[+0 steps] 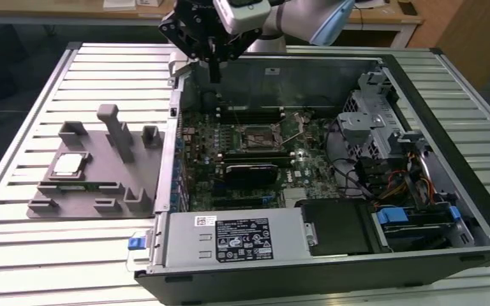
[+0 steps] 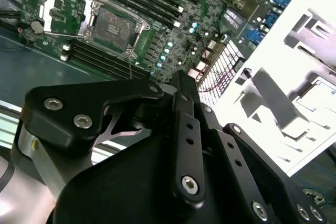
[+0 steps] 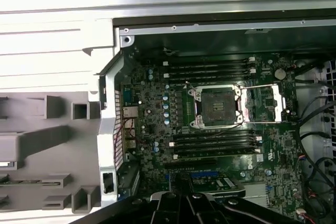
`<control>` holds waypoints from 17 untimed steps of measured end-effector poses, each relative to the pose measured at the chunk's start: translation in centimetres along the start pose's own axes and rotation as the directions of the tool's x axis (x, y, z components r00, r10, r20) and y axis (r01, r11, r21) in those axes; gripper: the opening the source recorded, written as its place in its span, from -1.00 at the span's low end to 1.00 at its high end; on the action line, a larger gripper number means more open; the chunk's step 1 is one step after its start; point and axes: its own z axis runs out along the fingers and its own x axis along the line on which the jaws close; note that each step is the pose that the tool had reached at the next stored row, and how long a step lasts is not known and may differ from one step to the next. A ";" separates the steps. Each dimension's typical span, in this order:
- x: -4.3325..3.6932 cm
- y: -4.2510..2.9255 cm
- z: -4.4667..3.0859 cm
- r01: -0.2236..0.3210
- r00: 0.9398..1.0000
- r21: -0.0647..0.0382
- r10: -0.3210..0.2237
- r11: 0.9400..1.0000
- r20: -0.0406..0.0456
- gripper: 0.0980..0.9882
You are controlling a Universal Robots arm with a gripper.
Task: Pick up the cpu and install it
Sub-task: 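Reach for the cpu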
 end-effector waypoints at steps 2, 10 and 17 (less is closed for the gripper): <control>0.36 -0.03 -0.01 0.000 1.000 0.000 0.000 1.000 0.001 -0.98; 1.98 -0.15 -0.06 0.000 1.000 -0.001 0.000 1.000 0.006 -0.98; 3.91 -0.29 -0.11 0.001 1.000 -0.001 -0.001 1.000 0.014 -0.98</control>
